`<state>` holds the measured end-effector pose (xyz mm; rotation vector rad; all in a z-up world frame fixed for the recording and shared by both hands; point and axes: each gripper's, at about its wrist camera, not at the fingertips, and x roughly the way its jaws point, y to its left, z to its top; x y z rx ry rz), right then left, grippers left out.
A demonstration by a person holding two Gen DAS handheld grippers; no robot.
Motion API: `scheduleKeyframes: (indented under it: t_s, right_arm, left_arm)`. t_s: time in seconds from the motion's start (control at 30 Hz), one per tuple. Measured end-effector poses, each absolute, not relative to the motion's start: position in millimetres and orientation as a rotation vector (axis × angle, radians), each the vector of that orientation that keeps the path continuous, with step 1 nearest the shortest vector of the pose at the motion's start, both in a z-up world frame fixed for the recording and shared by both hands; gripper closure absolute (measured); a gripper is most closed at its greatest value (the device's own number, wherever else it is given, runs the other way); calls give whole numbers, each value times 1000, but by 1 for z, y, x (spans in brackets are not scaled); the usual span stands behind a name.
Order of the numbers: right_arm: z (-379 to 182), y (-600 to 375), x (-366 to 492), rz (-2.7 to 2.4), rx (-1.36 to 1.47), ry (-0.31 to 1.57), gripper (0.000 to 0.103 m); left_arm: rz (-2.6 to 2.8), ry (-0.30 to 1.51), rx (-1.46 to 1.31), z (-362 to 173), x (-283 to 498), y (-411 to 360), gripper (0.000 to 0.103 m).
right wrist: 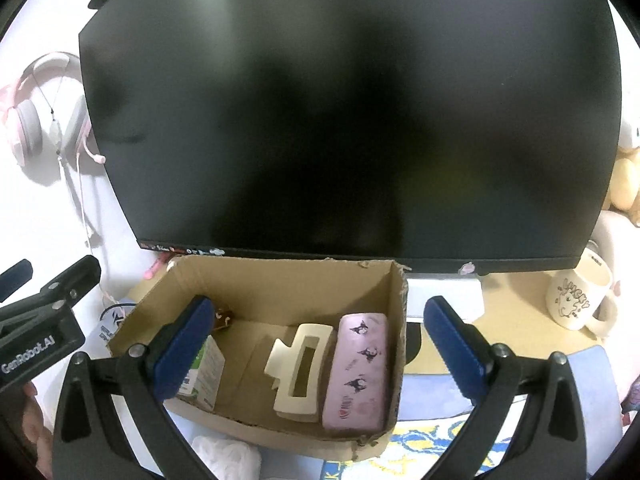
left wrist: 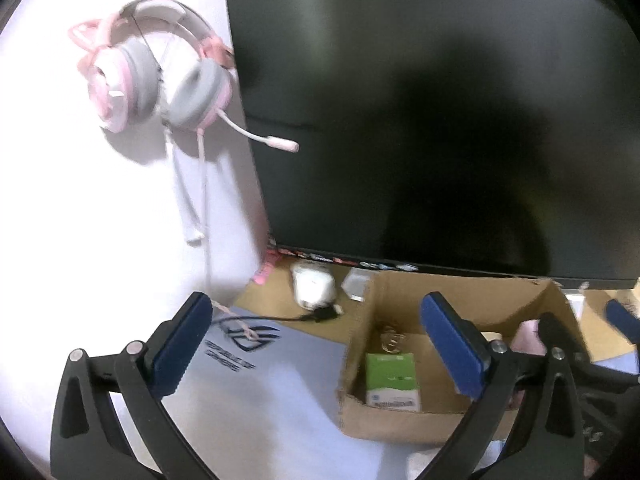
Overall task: Organize objects
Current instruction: 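Withdraw both tools from the box toward the remaining items on the towel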
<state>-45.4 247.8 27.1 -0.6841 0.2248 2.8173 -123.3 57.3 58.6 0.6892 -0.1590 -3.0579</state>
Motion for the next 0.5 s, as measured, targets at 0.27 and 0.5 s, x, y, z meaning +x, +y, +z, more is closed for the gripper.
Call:
scheduleKeyframes:
  t_s: [0.27,0.5]
  right_arm:
    - [25,247,-46,2810,-681,156,0]
    - [22,245,-51,2784,-705,150,0]
  left_arm:
    - [-2996,-149,679,60,-128,35,0]
    - [-3003,-19,688,69,-118,21,0]
